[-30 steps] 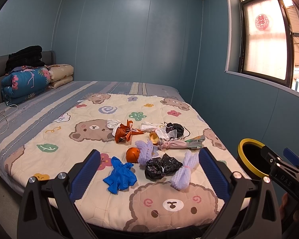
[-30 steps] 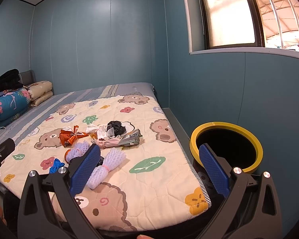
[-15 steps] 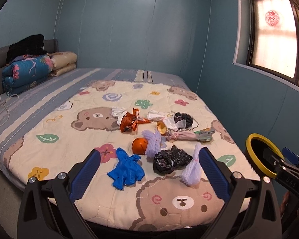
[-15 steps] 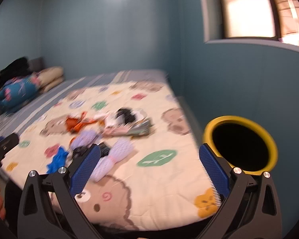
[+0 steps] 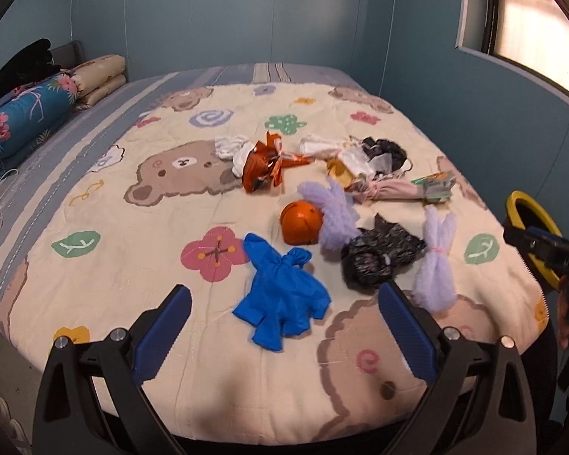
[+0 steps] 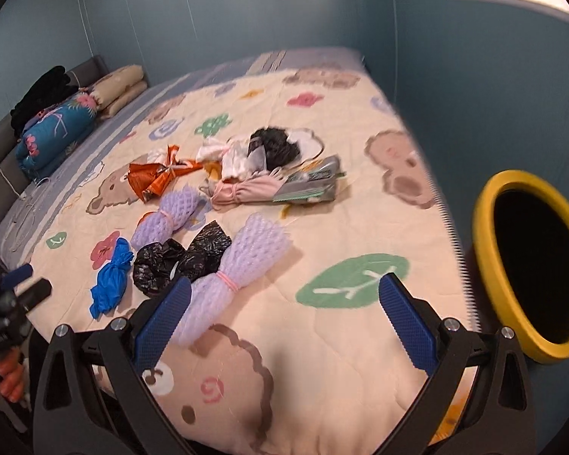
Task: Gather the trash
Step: 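Grasp the blue glove with the left tool while the right tool grasps the lavender foam net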
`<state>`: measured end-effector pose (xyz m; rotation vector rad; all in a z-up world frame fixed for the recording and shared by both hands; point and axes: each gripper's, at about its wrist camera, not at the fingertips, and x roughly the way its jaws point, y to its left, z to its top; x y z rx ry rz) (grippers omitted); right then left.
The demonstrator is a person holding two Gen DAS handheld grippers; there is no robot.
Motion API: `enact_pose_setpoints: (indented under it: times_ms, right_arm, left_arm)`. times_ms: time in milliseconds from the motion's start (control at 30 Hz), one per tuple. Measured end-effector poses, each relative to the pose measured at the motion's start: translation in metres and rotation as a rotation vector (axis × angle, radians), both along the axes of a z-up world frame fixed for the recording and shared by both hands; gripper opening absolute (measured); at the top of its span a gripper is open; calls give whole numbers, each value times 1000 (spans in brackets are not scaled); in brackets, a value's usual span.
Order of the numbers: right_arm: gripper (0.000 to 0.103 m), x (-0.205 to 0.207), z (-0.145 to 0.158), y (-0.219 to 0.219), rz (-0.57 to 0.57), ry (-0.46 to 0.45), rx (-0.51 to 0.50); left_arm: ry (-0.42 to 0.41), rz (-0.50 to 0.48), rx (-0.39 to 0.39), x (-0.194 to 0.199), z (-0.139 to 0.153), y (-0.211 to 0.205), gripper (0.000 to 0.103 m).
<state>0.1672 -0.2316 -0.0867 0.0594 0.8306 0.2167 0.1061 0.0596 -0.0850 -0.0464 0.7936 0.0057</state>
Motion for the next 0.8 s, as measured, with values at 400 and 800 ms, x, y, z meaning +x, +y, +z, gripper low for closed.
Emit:
enact_pose_setpoints:
  times_ms: [400, 800]
  right_arm:
    - [95, 80, -43, 20, 23, 245, 100]
    - [84, 110, -60, 23, -8, 304, 162]
  left_arm:
    - [155, 8, 46, 61, -48, 13, 95]
    - [236, -31, 58, 86, -72, 2, 88]
